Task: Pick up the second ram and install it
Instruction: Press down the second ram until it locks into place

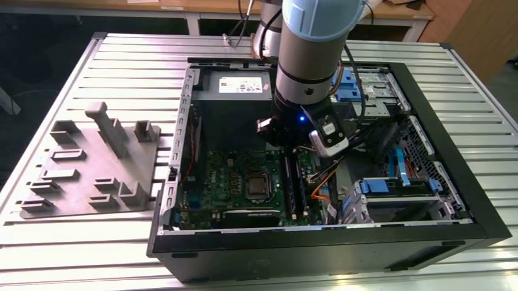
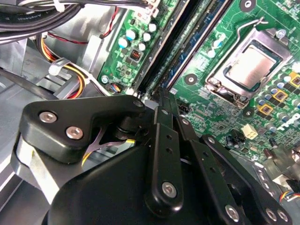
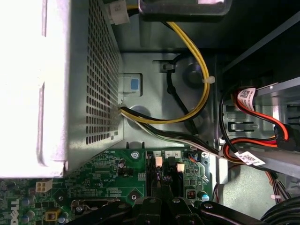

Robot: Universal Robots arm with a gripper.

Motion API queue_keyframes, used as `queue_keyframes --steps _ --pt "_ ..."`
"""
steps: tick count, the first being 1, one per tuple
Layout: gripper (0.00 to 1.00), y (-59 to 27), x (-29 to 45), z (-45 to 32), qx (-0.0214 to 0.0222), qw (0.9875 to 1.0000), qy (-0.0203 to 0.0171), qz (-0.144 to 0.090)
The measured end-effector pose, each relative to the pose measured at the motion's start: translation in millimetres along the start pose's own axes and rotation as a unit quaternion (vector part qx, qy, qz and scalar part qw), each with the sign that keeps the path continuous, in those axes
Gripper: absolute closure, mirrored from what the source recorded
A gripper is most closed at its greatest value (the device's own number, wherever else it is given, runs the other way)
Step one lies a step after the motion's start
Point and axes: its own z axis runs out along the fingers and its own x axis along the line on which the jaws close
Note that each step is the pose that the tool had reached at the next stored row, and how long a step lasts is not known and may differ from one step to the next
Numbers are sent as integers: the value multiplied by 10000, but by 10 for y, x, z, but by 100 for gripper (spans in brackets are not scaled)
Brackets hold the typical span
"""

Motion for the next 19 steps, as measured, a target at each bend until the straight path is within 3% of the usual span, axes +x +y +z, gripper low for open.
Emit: queue_keyframes --steps 19 --pt "90 -3 1 40 0 10000 0 0"
